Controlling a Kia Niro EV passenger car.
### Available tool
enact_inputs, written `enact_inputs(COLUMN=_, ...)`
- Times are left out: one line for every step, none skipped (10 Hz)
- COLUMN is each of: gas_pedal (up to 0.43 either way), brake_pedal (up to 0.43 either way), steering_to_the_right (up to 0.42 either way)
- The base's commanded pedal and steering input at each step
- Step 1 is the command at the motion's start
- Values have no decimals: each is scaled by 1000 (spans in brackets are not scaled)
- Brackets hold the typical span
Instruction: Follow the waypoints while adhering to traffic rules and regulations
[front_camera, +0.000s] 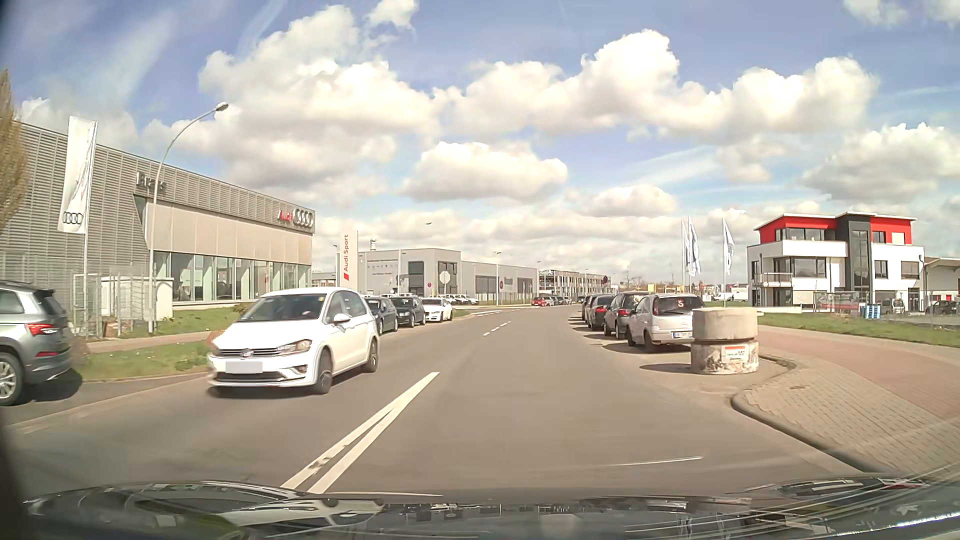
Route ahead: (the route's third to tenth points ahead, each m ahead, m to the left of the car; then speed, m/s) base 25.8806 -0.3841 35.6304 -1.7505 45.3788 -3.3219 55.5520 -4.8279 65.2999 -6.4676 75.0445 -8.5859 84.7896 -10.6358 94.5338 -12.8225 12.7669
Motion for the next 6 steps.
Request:
enact_inputs(gas_pedal=118, brake_pedal=0, steering_to_the_right=9)
enact_inputs(gas_pedal=118, brake_pedal=0, steering_to_the_right=9)
enact_inputs(gas_pedal=87, brake_pedal=0, steering_to_the_right=9)
enact_inputs(gas_pedal=67, brake_pedal=0, steering_to_the_right=9)
enact_inputs(gas_pedal=67, brake_pedal=0, steering_to_the_right=10)
enact_inputs(gas_pedal=67, brake_pedal=0, steering_to_the_right=10)
